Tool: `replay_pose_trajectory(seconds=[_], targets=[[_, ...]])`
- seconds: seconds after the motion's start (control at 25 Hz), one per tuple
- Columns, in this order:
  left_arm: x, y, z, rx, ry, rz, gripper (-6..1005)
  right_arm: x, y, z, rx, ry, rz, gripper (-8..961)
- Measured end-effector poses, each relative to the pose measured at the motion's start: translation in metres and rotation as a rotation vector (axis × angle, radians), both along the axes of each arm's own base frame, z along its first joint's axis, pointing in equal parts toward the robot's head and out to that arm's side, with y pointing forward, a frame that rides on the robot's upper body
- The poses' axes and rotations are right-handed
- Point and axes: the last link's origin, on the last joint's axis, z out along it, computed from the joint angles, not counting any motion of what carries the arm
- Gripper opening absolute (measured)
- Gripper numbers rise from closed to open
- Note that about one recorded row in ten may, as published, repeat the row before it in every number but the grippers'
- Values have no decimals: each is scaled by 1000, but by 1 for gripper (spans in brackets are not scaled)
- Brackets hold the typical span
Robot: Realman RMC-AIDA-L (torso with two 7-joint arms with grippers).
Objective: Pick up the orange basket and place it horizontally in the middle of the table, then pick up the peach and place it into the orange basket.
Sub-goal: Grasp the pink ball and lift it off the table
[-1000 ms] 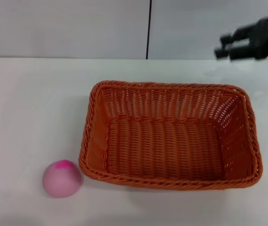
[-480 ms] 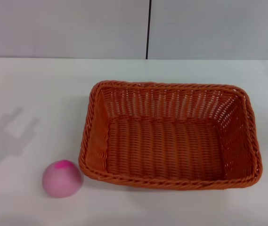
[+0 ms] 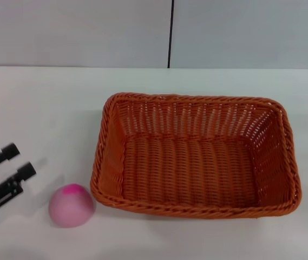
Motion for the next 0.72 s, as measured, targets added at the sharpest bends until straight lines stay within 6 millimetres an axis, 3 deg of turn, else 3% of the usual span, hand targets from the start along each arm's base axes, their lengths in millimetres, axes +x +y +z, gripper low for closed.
replay_pose_trajectory(seconds=[0.36,0.72], targets=[[-7,-6,-10,-48,45,37,614,0,0,-2,0,9,0,478],[-9,-10,-41,-171,113,58,568,-2,4,-4,-2,17,6,478]])
